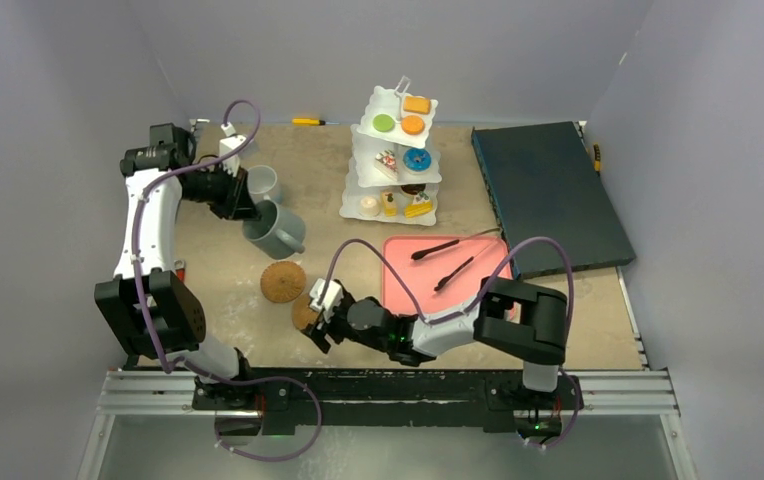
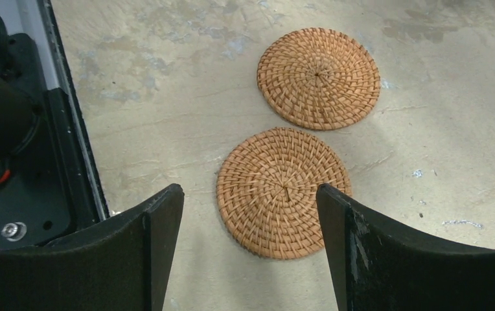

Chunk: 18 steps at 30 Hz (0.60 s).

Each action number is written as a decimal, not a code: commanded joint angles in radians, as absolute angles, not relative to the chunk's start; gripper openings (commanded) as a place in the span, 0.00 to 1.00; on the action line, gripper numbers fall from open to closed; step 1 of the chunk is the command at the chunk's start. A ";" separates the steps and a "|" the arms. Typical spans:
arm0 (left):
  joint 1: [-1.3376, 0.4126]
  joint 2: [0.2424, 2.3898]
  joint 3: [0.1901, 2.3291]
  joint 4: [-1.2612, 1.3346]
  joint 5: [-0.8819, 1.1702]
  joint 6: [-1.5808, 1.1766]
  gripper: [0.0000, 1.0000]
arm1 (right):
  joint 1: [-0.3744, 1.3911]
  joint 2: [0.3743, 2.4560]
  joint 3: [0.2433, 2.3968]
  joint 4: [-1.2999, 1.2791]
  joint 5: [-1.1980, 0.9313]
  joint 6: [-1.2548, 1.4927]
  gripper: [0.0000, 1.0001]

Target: Serve the afternoon tea

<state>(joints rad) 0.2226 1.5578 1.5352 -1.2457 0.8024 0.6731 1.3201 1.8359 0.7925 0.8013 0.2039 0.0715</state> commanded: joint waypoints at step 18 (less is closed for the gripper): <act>0.245 1.593 1.703 -1.370 0.903 0.679 0.00 | 1.340 2.083 0.968 0.792 0.441 -0.025 0.62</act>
<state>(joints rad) 0.2375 1.6051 1.6379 -1.3327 0.8066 0.6754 1.3602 2.0914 0.9539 0.8303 0.3759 -0.0521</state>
